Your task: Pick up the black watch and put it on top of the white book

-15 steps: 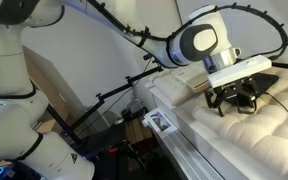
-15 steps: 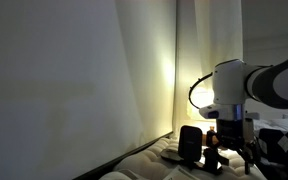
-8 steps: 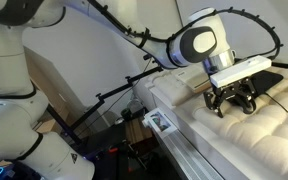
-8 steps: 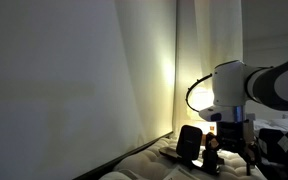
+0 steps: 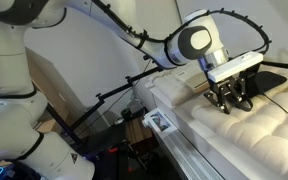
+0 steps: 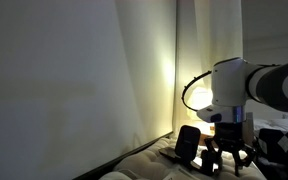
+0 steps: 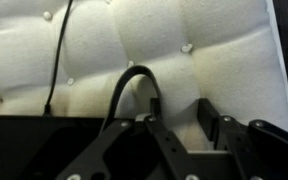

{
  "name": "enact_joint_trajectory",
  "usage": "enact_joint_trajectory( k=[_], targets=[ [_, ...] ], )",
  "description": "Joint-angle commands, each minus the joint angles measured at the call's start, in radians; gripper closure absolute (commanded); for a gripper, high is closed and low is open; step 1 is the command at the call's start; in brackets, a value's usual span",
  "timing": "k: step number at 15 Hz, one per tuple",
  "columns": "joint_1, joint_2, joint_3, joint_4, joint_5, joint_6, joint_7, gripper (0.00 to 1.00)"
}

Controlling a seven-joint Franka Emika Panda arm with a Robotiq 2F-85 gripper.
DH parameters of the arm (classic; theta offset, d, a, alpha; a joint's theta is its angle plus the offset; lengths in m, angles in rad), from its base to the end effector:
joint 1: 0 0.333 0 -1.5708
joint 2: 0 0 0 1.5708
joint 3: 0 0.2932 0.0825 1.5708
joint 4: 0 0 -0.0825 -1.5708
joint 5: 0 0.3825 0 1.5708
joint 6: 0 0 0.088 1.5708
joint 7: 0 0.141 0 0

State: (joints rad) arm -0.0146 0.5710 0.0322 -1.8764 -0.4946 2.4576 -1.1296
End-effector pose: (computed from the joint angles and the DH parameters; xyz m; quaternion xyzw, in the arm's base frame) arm 0.6274 0.0010 0.1554 0.7148 0.6837 -0.0723 0.1284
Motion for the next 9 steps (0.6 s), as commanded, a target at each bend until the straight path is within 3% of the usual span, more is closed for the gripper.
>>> enact_joint_trajectory(
  k=[1,3,9],
  targets=[
    [0.063,0.004,-0.031,0.005,-0.068,0.002,0.045,0.87],
    [0.092,0.006,-0.044,0.008,-0.115,-0.006,0.084,1.00],
    [0.119,-0.008,-0.046,0.003,-0.252,-0.025,0.166,0.99]
  ],
)
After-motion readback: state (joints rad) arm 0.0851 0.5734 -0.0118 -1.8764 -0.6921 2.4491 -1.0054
